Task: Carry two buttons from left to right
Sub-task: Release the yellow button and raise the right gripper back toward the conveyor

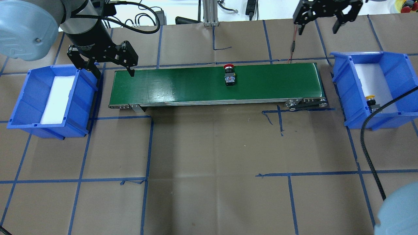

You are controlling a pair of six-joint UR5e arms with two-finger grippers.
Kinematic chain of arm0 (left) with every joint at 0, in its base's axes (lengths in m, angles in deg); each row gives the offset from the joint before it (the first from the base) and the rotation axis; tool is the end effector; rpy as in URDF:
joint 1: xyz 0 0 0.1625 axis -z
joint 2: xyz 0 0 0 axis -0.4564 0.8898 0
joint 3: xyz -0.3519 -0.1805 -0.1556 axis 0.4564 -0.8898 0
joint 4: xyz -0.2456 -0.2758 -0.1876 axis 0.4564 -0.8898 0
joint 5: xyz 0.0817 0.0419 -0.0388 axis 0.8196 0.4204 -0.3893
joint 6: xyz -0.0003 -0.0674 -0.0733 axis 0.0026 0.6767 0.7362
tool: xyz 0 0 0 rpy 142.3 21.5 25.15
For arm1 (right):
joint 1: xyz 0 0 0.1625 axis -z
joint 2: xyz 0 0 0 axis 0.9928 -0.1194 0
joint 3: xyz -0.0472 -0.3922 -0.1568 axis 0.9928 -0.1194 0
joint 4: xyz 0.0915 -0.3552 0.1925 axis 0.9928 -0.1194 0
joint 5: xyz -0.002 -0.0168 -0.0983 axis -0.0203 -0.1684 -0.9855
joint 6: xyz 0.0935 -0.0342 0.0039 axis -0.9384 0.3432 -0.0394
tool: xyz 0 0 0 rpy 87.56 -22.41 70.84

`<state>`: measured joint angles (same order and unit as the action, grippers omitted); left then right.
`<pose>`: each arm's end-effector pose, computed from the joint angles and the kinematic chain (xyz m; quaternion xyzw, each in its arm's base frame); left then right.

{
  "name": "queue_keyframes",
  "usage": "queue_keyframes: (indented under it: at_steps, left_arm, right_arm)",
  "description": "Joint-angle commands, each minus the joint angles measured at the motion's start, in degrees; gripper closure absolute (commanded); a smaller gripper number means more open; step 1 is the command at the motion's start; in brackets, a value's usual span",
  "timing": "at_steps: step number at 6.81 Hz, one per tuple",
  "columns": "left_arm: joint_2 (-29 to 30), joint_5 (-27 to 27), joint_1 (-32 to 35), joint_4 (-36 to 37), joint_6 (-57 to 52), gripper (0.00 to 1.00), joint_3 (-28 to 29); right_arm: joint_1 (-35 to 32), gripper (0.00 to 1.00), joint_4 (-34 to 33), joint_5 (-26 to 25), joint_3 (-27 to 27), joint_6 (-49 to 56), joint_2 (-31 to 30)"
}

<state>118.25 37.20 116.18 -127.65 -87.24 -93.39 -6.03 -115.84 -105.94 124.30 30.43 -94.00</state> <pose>-0.1237 -0.5397 0.4603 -0.0122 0.9997 0.0193 0.0022 0.1198 -0.6314 0.4714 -0.0214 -0.9985 0.0464 0.0217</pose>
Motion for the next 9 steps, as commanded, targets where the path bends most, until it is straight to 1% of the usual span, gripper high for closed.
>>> queue_keyframes:
  at_steps: [1, 2, 3, 5, 8, 9]
  left_arm:
    - [0.0, 0.0, 0.09, 0.01, 0.11, 0.0, 0.0]
    - [0.0, 0.0, 0.09, 0.1, 0.19, 0.0, 0.0]
    - [0.0, 0.0, 0.09, 0.1, 0.02, 0.0, 0.0]
    - [0.0, 0.0, 0.09, 0.1, 0.02, 0.0, 0.0]
    - [0.0, 0.0, 0.09, 0.1, 0.02, 0.0, 0.0]
    - [0.0, 0.0, 0.09, 0.1, 0.02, 0.0, 0.0]
  right_arm:
    - [-4.16, 0.0, -6.16, -0.02, 4.85, -1.75, -0.77]
    - [-4.08, 0.0, -8.44, 0.24, 7.84, -1.92, -1.82]
    - [-3.47, 0.0, -12.99, 0.15, 9.35, -1.57, -1.83]
    - [-0.58, 0.0, -12.42, 0.33, 9.45, -1.22, -1.13]
    - [-0.12, 0.01, -12.6, -0.46, 11.12, -0.69, -0.52]
    - [-0.12, 0.01, -12.51, 0.06, 11.3, -0.69, -0.43]
